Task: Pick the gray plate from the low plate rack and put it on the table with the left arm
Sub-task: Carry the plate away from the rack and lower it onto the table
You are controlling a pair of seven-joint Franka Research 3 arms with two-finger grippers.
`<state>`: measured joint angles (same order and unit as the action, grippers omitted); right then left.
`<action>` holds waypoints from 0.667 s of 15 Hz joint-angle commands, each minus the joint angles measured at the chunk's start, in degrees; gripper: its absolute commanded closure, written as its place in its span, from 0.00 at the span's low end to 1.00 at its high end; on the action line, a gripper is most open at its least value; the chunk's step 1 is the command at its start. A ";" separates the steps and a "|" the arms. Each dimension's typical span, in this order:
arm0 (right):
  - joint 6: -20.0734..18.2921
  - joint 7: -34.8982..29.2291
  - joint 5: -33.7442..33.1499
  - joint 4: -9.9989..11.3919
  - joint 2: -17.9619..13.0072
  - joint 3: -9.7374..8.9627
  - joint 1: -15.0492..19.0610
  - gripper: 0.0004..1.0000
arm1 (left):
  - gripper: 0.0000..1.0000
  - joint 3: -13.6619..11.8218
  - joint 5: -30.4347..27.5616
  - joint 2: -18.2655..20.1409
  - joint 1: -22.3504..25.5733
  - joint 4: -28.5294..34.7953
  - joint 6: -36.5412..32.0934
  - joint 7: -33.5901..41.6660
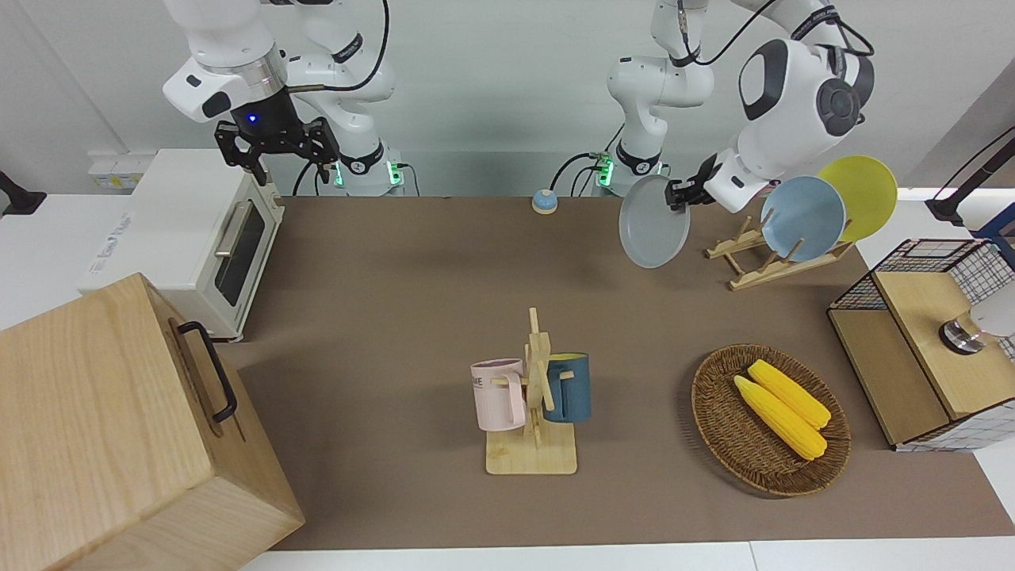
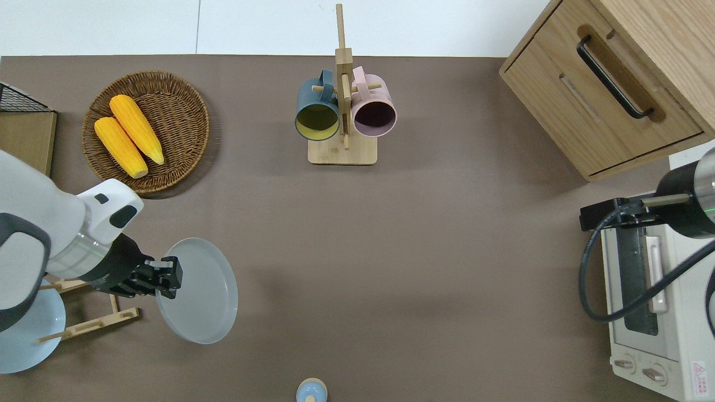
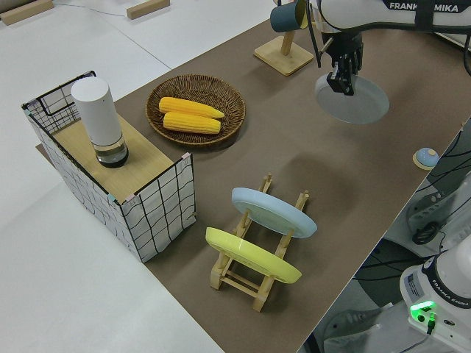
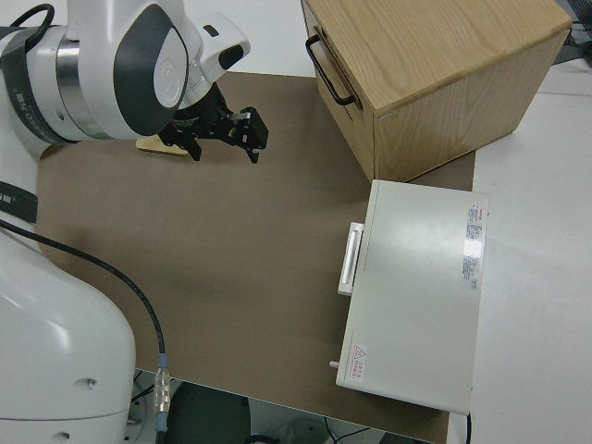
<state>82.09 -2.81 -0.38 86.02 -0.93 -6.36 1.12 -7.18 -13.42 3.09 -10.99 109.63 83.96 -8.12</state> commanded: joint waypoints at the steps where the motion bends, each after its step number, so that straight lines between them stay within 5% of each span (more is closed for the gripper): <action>1: -0.88 -0.53 1.09 -0.42 -0.12 -1.03 1.43 0.01 | 1.00 1.03 -1.08 0.95 -0.78 5.76 5.24 0.74; 10: -0.88 -0.53 1.09 -0.42 -0.12 -1.03 1.43 0.01 | 1.00 1.91 -1.25 0.07 -1.93 9.98 10.16 3.02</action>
<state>82.09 -2.81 -0.38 86.02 -0.93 -6.36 1.12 -4.93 -13.75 2.72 -12.51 117.79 91.80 -6.46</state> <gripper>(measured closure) 0.009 0.881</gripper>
